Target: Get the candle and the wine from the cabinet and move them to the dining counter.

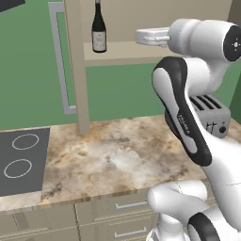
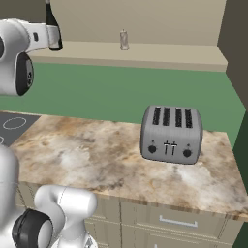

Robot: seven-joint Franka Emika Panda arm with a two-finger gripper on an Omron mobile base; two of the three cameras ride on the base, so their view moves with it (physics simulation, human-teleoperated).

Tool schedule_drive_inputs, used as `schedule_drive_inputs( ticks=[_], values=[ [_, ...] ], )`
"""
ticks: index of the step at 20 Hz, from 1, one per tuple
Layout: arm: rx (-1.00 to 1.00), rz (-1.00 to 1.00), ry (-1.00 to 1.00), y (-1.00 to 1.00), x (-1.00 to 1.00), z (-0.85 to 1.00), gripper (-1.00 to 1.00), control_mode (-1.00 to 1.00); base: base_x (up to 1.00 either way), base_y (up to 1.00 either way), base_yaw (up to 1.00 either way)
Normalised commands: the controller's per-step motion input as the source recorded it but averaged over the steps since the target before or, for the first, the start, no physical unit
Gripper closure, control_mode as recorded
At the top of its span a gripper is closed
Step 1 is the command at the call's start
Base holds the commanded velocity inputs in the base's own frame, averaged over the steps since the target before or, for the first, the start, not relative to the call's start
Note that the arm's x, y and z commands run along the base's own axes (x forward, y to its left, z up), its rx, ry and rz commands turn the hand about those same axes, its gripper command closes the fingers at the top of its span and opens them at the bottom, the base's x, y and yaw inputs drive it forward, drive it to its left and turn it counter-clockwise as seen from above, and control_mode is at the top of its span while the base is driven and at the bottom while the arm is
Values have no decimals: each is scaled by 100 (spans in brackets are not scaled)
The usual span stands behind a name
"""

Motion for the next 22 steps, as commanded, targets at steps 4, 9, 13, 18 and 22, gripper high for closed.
schedule_drive_inputs(
  ticks=[4,9,13,18,22],
  values=[
    [0,0,0,0,32,4,-100,-100,0,0,0],
    [0,0,0,1,37,18,-100,-100,0,0,0],
    [0,2,0,9,38,19,-100,-100,0,0,0],
    [0,2,0,14,28,13,-100,-100,0,0,0],
    [0,4,8,8,20,15,-100,-100,0,0,0]
  ],
)
